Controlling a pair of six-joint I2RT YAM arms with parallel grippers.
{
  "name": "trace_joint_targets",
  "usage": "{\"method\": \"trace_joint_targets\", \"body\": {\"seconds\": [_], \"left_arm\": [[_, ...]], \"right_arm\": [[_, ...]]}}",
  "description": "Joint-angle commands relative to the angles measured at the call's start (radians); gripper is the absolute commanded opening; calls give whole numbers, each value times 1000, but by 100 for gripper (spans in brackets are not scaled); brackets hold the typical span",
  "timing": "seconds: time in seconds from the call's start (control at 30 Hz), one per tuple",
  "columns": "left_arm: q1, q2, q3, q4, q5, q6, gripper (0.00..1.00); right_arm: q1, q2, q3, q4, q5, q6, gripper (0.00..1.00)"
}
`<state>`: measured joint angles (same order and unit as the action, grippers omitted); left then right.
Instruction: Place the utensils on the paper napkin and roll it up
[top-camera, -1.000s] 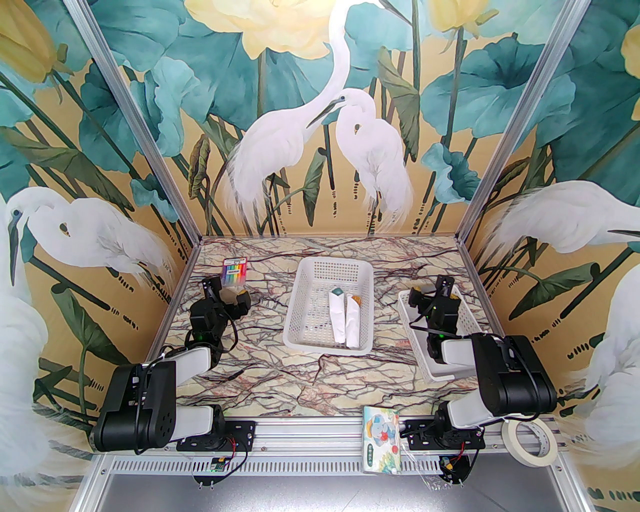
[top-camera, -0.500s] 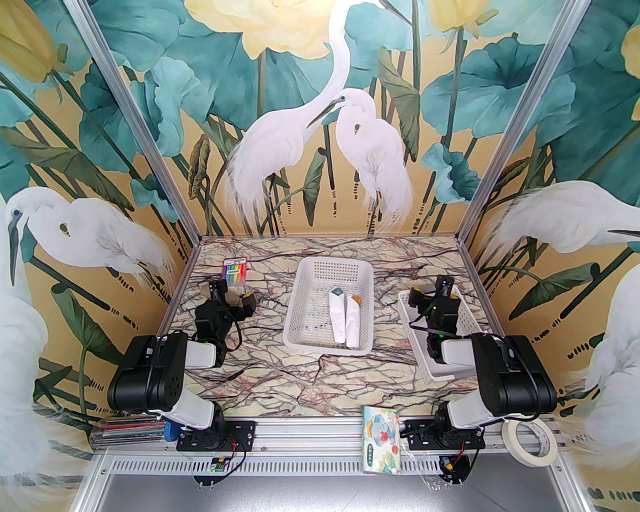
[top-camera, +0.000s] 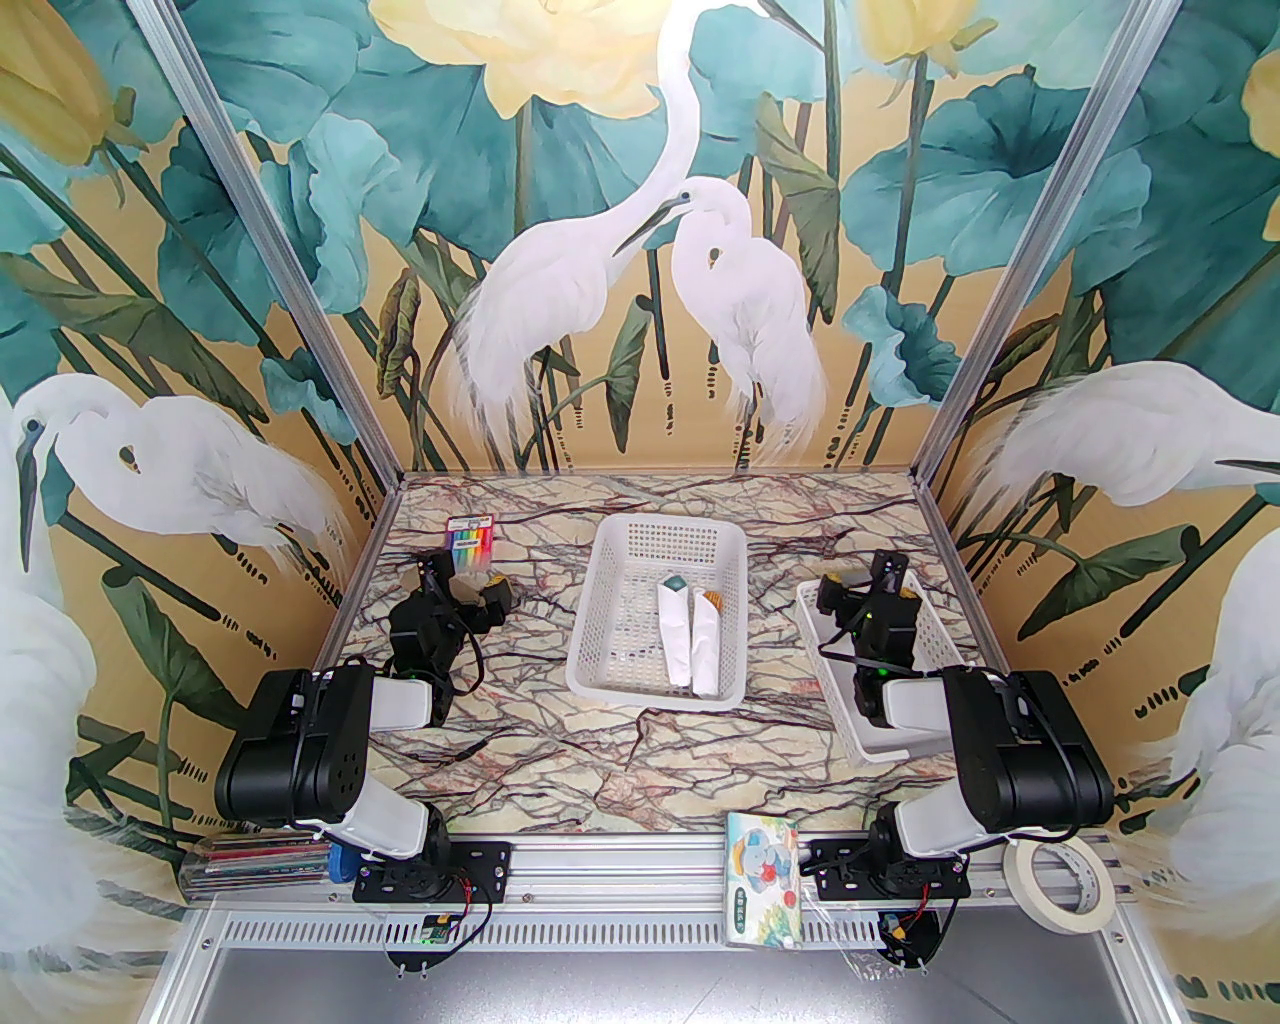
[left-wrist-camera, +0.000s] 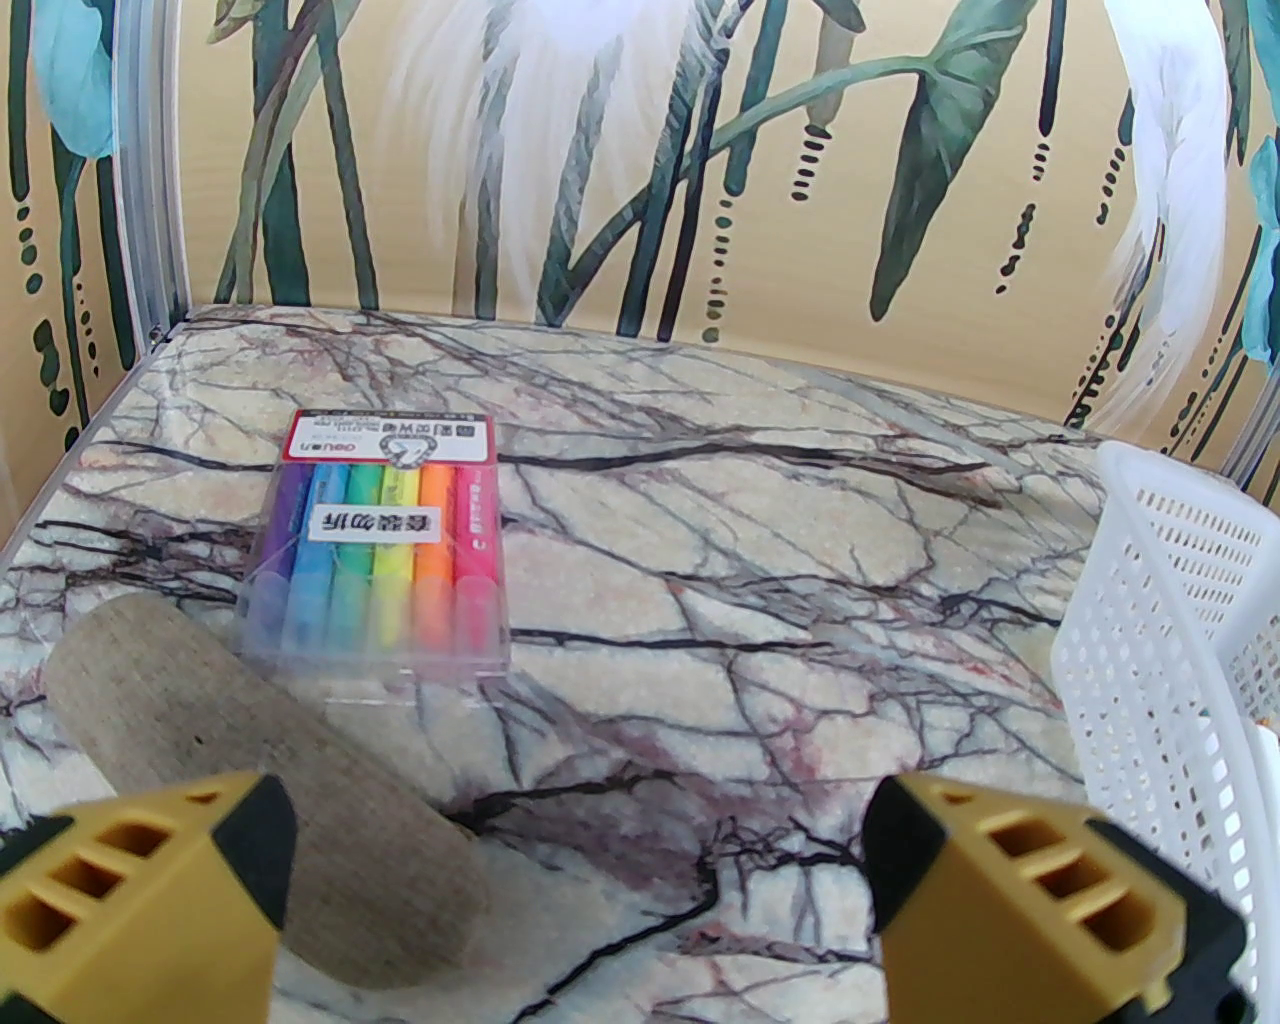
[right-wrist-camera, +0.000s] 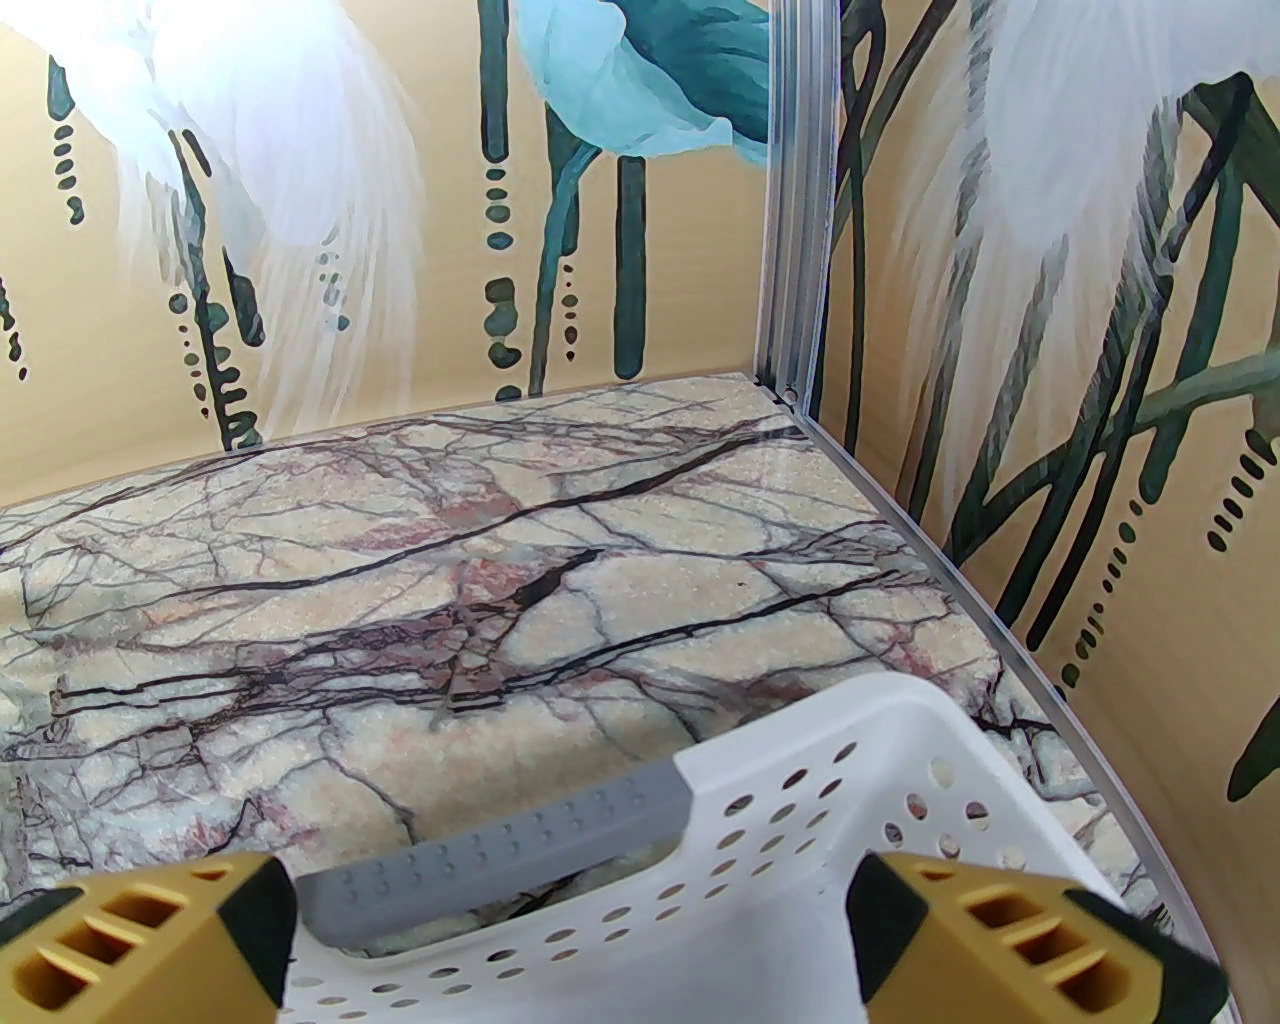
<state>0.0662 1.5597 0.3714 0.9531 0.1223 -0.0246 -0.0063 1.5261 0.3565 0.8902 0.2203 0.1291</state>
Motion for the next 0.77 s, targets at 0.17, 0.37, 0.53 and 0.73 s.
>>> {"method": "trace_joint_targets", "body": {"seconds": [0.17,0.37,0.53,0.73], "left_arm": [[-2,-4,12,-18,2,13,99],[-2,-4,12,-18,2,14,99],[-2,-4,12,-18,2,14,99],[-2,-3,12,-19,2,14,99]], "right_arm": [[6,9,32,-31,-39,-35,99],[6,9,32,-30,-43,-36,99],[6,9,34,-36,-56,-40,99],[6,9,34,-36,-60,-39,99]]}}
